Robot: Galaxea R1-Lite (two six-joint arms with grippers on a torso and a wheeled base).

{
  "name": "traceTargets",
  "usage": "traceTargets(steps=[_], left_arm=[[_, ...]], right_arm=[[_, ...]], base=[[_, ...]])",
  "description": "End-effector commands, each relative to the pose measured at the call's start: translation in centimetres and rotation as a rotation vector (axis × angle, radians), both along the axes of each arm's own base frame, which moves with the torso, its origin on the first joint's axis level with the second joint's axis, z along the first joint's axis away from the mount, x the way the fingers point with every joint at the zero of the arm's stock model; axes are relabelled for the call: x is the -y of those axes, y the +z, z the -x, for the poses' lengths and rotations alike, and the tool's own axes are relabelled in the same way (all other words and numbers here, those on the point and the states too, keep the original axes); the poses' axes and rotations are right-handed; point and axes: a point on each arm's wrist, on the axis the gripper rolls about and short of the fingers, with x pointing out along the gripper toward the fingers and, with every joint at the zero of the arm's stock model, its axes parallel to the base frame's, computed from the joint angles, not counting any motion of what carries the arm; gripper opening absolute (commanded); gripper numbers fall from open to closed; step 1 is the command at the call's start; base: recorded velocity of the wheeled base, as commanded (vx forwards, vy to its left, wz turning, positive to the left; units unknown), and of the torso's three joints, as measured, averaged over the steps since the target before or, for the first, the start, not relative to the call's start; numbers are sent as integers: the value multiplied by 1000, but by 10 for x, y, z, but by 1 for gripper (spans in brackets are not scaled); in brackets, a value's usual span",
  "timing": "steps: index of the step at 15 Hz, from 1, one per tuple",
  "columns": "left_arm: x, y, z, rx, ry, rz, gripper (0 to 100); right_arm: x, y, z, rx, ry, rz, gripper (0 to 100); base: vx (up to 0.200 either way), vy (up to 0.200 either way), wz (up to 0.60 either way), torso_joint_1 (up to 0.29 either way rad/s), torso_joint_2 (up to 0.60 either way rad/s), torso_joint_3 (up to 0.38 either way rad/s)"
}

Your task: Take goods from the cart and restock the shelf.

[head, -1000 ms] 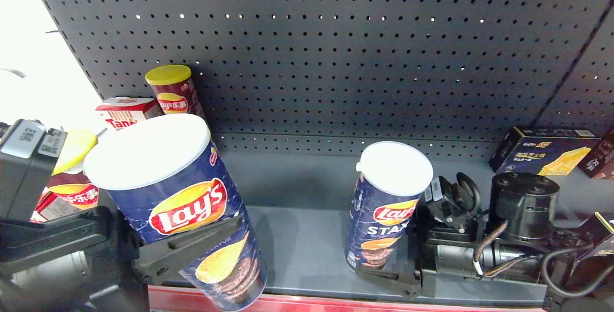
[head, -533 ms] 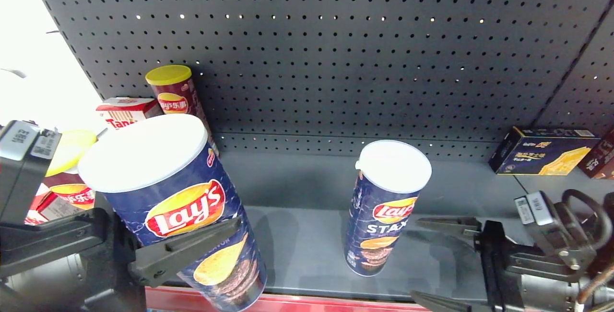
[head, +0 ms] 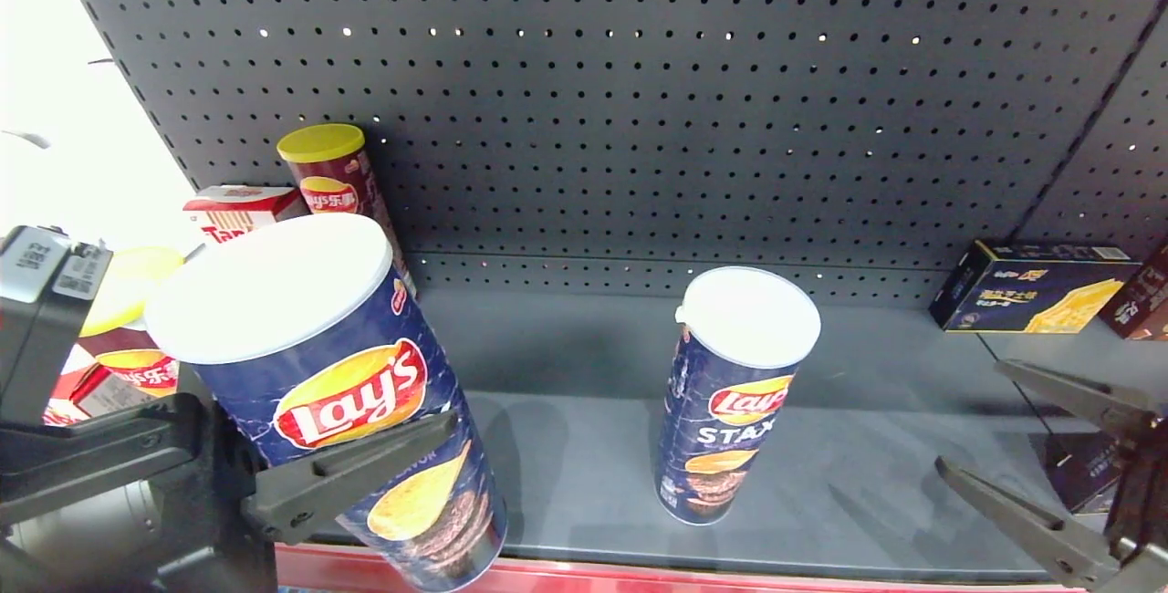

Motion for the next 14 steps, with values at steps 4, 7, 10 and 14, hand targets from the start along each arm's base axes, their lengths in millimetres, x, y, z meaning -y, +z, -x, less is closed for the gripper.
traceTargets(steps=[4,7,10,14], left_arm=[[-1,0,1,4,1,1,0],[-1,0,1,4,1,1,0],[0,1,1,9,-2,1,0],[0,1,0,13,0,-1,0]], right_arm=[[30,-29,62,14,-210,-14,100],[44,-57,102,-44,-409,-64,100],[51,-84,122,-76,-557,-82,100],[53,-90,122,-134,-617,-91,100]], base=[[0,0,0,0,0,0],[0,0,0,0,0,0],[0,0,0,0,0,0],[0,0,0,0,0,0]])
